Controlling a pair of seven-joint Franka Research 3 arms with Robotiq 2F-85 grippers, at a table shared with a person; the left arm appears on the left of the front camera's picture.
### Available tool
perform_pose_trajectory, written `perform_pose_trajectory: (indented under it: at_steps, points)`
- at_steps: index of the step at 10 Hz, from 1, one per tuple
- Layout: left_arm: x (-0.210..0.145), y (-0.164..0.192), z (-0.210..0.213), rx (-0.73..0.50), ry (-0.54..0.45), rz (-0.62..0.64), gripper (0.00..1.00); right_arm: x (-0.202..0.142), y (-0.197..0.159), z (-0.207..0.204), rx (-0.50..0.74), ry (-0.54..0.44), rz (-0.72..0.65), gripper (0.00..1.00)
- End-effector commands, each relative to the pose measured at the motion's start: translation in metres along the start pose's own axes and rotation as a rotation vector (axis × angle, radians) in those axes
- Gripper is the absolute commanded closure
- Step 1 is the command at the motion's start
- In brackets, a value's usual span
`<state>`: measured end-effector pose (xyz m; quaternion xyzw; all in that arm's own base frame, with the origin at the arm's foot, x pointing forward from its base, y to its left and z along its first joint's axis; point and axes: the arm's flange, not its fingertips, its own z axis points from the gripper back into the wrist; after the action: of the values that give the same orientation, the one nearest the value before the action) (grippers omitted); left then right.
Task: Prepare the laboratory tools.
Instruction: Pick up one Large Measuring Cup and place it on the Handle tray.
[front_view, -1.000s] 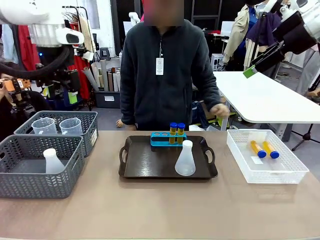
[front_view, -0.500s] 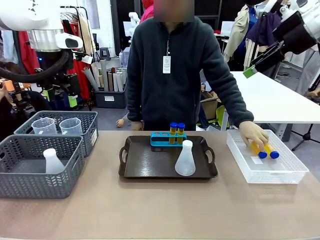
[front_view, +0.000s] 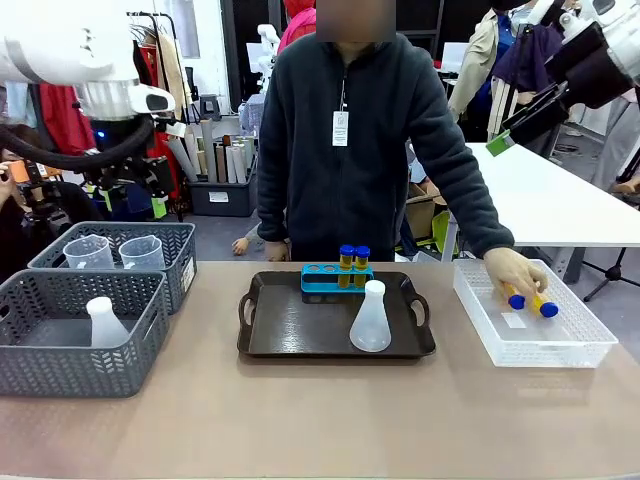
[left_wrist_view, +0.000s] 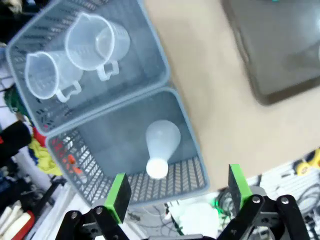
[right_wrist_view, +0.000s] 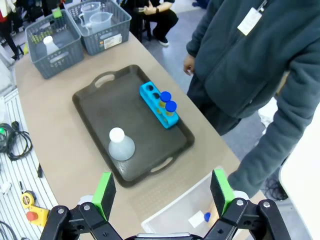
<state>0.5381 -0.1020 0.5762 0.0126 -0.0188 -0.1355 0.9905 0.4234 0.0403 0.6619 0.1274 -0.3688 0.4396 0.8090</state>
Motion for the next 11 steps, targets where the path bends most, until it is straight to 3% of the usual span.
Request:
perform_pose_trajectory:
  at_steps: [1, 4, 7, 11]
  points:
    - [0.033, 0.016, -0.012, -0.037, -0.012, 0.082, 0.0, 0.0, 0.0, 0.0, 0.003, -0.006, 0.002, 0.0]
    - [0.058, 0.048, -0.055, 0.004, -0.023, 0.221, 0.0, 0.0, 0.0, 0.0, 0.003, -0.006, 0.002, 0.0]
    - [0.065, 0.072, -0.096, -0.005, 0.028, 0.243, 0.0, 0.0, 0.0, 0.0, 0.003, -0.006, 0.002, 0.0]
    - [0.073, 0.095, -0.137, -0.017, 0.021, 0.248, 0.0, 0.0, 0.0, 0.0, 0.003, -0.006, 0.002, 0.0]
